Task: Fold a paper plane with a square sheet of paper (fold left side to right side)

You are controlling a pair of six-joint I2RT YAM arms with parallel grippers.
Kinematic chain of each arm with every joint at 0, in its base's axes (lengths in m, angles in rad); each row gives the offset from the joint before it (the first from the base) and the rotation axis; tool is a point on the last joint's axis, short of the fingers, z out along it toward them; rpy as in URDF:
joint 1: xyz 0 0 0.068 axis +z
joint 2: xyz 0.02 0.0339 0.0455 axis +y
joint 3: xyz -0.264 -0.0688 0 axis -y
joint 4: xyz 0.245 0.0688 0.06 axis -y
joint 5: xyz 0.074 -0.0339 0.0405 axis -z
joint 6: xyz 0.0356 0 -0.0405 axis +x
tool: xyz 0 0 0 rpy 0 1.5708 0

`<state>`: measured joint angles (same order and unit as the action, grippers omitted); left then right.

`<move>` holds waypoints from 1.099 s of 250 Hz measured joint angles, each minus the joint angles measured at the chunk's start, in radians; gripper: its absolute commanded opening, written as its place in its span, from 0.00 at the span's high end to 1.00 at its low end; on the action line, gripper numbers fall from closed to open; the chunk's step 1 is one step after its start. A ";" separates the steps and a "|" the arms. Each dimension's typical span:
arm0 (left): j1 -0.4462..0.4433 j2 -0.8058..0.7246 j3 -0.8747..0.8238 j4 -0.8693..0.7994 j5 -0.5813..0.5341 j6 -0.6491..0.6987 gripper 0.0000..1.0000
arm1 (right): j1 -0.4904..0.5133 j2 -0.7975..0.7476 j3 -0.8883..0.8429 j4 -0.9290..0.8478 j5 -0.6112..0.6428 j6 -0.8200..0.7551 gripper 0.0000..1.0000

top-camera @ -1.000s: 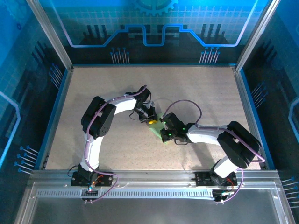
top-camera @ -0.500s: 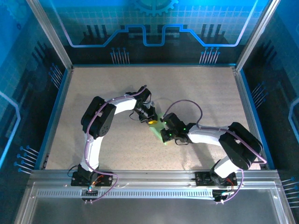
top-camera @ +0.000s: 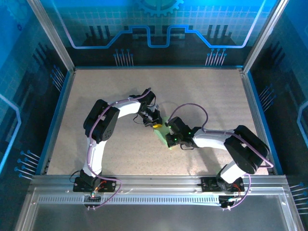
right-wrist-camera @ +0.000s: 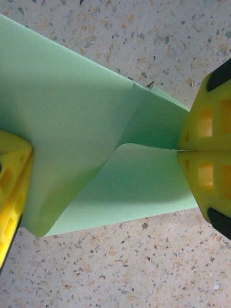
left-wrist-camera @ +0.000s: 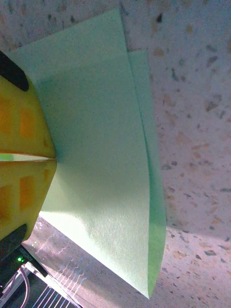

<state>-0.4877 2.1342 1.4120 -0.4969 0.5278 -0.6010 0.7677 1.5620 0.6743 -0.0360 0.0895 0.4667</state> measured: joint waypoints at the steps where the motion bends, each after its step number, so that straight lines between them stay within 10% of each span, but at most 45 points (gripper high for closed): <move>1: 0.000 0.000 0.000 0.000 0.000 0.000 0.86 | 0.000 0.000 0.000 0.000 0.000 0.000 0.96; 202: 0.013 -0.011 0.080 -0.072 -0.067 0.033 0.73 | -0.003 0.035 0.006 0.045 -0.022 0.000 0.96; 275: 0.094 -0.274 -0.091 -0.025 -0.090 0.086 0.79 | -0.003 0.035 0.006 0.046 -0.022 0.001 0.96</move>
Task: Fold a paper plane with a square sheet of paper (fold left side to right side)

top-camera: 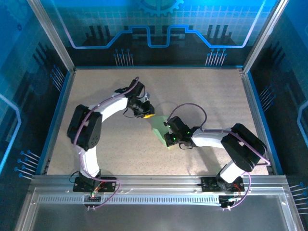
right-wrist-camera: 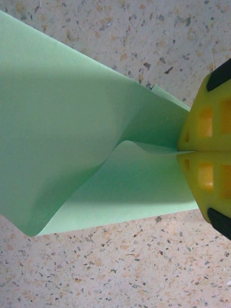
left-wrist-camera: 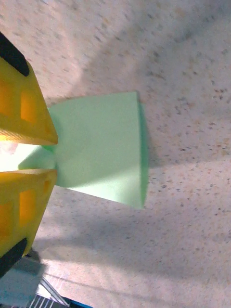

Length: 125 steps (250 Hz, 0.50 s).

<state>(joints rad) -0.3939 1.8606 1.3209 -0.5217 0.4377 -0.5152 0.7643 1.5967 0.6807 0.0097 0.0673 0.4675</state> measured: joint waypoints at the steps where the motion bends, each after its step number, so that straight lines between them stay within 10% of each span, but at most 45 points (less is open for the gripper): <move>1: 0.000 -0.004 -0.005 0.002 0.000 0.000 0.79 | 0.000 0.000 0.000 0.000 0.000 0.000 0.96; 125: -0.112 -0.099 -0.299 0.255 0.183 -0.013 0.82 | 0.000 0.015 0.015 -0.001 -0.008 0.000 0.96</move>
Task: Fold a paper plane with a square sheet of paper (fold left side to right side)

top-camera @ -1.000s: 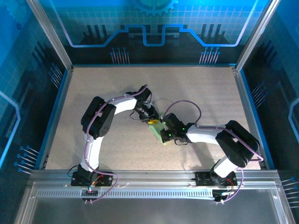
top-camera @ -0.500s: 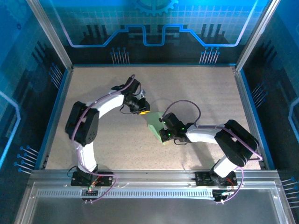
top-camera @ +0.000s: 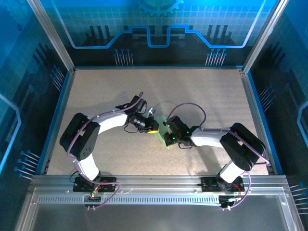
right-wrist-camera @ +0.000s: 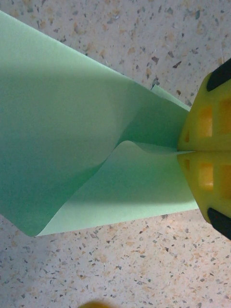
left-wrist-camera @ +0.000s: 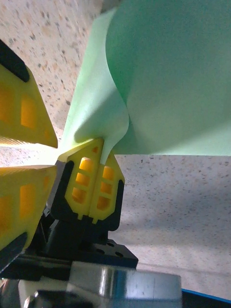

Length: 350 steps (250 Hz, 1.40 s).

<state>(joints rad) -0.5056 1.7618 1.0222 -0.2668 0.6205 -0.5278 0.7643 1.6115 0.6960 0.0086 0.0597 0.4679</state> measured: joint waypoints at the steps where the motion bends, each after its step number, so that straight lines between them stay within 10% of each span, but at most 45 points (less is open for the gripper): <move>1: -0.001 0.001 0.000 0.001 0.001 0.000 0.82 | 0.000 0.000 0.000 0.000 0.000 0.000 0.96; 350: -0.029 0.156 0.047 -0.056 -0.098 -0.012 0.87 | 0.000 0.014 0.040 -0.054 -0.001 -0.002 0.93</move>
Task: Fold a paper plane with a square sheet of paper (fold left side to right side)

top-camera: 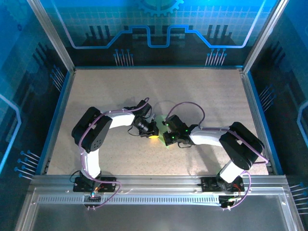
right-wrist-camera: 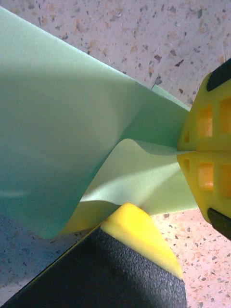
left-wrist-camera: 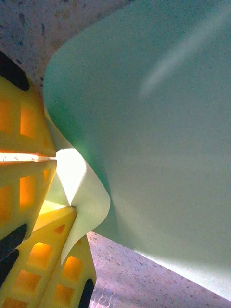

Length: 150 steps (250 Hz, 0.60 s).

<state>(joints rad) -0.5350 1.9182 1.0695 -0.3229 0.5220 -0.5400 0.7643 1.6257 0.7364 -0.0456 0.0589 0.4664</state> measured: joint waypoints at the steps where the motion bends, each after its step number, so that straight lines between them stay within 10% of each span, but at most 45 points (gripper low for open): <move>1: 0.000 0.000 0.000 -0.001 0.000 0.000 0.87 | 0.000 0.000 0.000 0.000 0.000 0.000 0.93; 150: 0.036 -0.073 -0.002 -0.005 -0.002 -0.012 0.88 | -0.006 0.007 0.012 -0.017 -0.013 -0.003 0.94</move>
<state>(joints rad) -0.4992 1.8450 1.0679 -0.3283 0.5205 -0.5518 0.7578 1.6329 0.7483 -0.0628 0.0460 0.4629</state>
